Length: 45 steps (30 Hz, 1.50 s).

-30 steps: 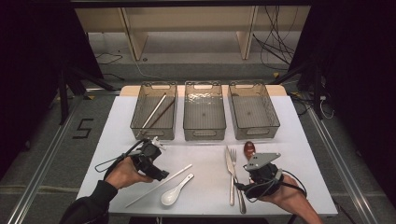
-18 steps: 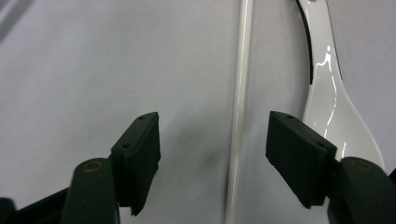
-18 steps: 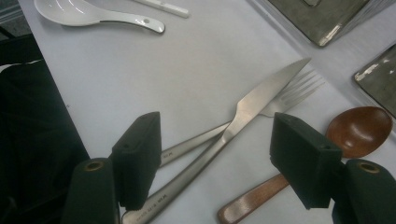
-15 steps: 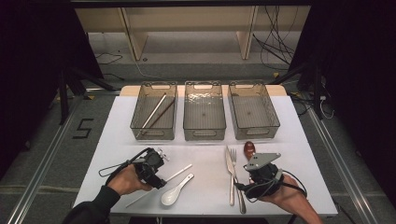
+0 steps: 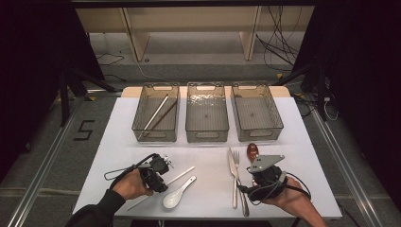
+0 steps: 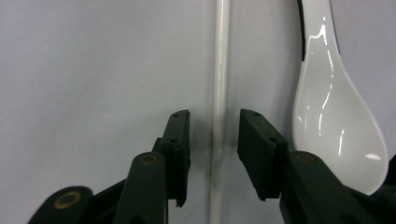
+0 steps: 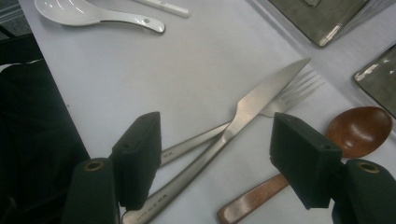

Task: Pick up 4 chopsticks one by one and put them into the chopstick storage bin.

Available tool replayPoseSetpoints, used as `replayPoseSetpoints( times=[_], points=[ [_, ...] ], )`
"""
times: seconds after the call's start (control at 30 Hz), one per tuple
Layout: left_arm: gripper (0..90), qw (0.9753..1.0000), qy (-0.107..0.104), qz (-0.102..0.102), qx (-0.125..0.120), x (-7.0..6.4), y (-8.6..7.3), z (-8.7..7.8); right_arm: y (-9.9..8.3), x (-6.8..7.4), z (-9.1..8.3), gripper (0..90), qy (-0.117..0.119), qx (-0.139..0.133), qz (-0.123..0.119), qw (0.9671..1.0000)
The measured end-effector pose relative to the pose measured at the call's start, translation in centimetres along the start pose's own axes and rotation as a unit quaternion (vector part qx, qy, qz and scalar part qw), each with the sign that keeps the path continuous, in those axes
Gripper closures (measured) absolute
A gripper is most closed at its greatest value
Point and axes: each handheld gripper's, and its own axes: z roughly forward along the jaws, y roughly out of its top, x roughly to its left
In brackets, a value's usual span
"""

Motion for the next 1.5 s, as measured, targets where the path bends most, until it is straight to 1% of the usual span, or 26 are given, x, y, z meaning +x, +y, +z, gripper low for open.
replayPoseSetpoints(
  times=[0.07, 0.2, 0.33, 0.43, 0.53, 0.73, 0.87, 0.97, 1.03, 1.13, 1.17, 1.23, 1.37, 1.43, 1.5],
  points=[
    [67.3, 1.0000, 0.005, 0.001, 0.000, 0.00, 0.00, 0.00, 0.00, 0.01, 0.00, 34.9, 0.000, 0.000, 0.000, 1.0000],
    [73.5, 1.0000, 0.007, 0.002, 0.000, 0.12, -0.03, 0.00, 0.01, 0.02, 0.01, 35.0, 0.001, 0.000, 0.000, 1.0000],
    [75.7, 1.0000, 0.009, 0.003, -0.003, -0.01, -0.05, 0.06, 0.01, 0.02, 0.01, 35.0, 0.001, 0.001, 0.000, 1.0000],
    [77.3, 0.9999, 0.009, 0.010, -0.001, -0.08, -0.01, 0.06, 0.01, 0.02, 0.00, 35.1, 0.000, 0.001, 0.000, 1.0000],
    [79.4, 0.9999, 0.007, 0.011, -0.002, -0.02, -0.04, 0.06, 0.01, 0.02, 0.00, 35.1, 0.001, 0.001, 0.001, 1.0000],
    [79.4, 0.9999, 0.011, 0.011, -0.004, -0.22, -0.05, 0.10, 0.02, 0.00, -0.02, 35.1, -0.001, 0.001, 0.001, 1.0000],
    [79.9, 0.9997, 0.011, 0.020, 0.000, -0.15, -0.04, 0.05, 0.01, -0.01, -0.03, 35.1, -0.001, 0.001, 0.001, 1.0000],
    [83.0, 0.9997, 0.011, 0.023, -0.002, -0.21, -0.07, 0.06, 0.01, -0.01, -0.03, 35.1, -0.001, 0.000, 0.000, 1.0000],
    [83.6, 0.9996, 0.012, 0.026, -0.004, -0.22, -0.10, 0.07, 0.02, 0.01, -0.05, 35.1, -0.001, 0.000, 0.001, 1.0000],
    [83.8, 0.9997, 0.008, 0.024, -0.008, -0.13, -0.19, 0.07, 0.02, 0.03, -0.02, 35.1, -0.001, 0.001, 0.000, 1.0000],
    [83.9, 0.9996, 0.008, 0.025, -0.011, -0.14, -0.24, 0.08, 0.03, 0.03, -0.01, 35.1, -0.001, 0.001, 0.000, 1.0000],
    [84.1, 0.9994, 0.008, 0.031, -0.009, -0.09, -0.26, 0.02, 0.04, 0.03, -0.03, 35.1, -0.001, 0.000, -0.002, 1.0000],
    [84.2, 0.9995, 0.001, 0.026, -0.018, 0.15, -0.29, 0.00, 0.02, -0.01, -0.06, 35.1, -0.001, 0.000, 0.001, 1.0000],
    [84.3, 0.9994, 0.009, 0.026, -0.021, 0.22, -0.23, -0.08, 0.00, -0.02, -0.04, 35.1, -0.002, 0.001, 0.001, 1.0000],
    [84.3, 0.9992, 0.012, 0.023, -0.031, 0.38, -0.23, -0.24, -0.01, -0.04, -0.05, 35.1, -0.002, 0.000, 0.000, 1.0000]
  ],
)
